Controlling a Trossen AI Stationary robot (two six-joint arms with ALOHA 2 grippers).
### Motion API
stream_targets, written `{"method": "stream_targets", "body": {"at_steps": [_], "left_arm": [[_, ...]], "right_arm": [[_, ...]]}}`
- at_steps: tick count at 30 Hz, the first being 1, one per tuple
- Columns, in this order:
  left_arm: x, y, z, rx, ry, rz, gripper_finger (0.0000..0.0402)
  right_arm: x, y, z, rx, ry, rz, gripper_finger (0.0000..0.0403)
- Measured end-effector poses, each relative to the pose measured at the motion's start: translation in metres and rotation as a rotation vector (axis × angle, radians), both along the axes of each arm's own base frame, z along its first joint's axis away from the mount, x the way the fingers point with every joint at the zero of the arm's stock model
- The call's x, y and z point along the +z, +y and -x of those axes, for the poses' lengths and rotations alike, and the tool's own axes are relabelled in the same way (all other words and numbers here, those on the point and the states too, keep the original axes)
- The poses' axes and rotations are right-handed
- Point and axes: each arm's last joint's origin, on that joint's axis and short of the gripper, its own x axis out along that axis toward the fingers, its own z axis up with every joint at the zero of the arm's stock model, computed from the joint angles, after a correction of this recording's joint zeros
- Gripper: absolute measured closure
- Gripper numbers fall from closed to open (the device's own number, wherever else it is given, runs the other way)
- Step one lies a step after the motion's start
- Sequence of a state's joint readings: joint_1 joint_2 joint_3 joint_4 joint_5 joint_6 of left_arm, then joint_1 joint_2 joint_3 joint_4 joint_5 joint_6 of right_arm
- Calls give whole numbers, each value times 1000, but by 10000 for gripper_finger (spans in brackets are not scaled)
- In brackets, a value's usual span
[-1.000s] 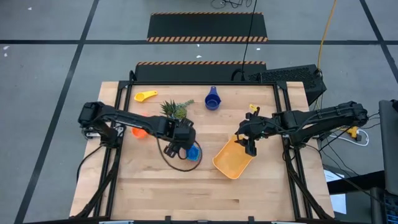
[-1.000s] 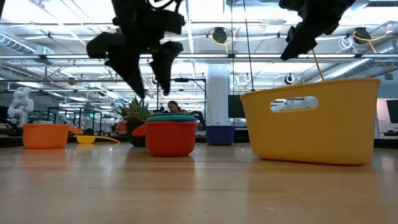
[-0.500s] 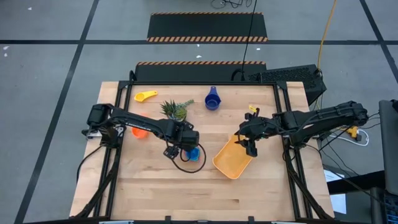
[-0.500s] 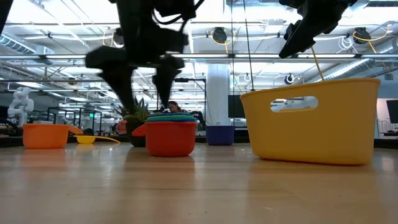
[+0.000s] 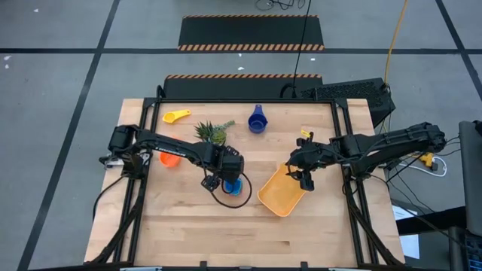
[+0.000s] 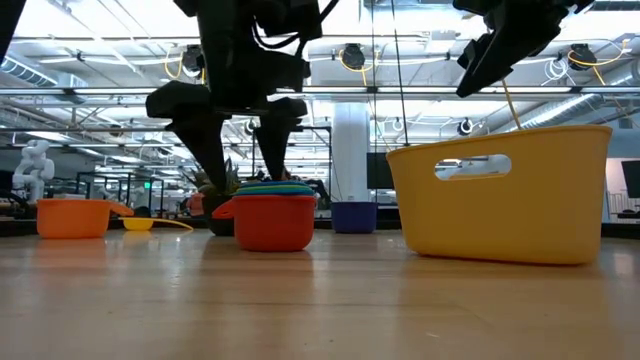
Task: Nest measuring cups in basket
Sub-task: Stack the measuring cups on the red measuring cup
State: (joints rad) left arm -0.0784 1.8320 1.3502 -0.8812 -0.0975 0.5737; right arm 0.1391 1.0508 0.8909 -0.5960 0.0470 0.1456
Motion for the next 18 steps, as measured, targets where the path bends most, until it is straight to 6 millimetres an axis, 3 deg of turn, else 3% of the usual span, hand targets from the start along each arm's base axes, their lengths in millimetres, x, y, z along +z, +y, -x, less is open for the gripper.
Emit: {"method": "stream_targets", "body": {"at_steps": [8, 18], "left_arm": [[-1, -1, 0, -10, 11, 39, 11], [-19, -1, -8, -37, 32, 18, 11]], "right_arm": [[0, 0, 0, 0, 0, 1, 234], [0, 0, 0, -6, -1, -3, 234]]}}
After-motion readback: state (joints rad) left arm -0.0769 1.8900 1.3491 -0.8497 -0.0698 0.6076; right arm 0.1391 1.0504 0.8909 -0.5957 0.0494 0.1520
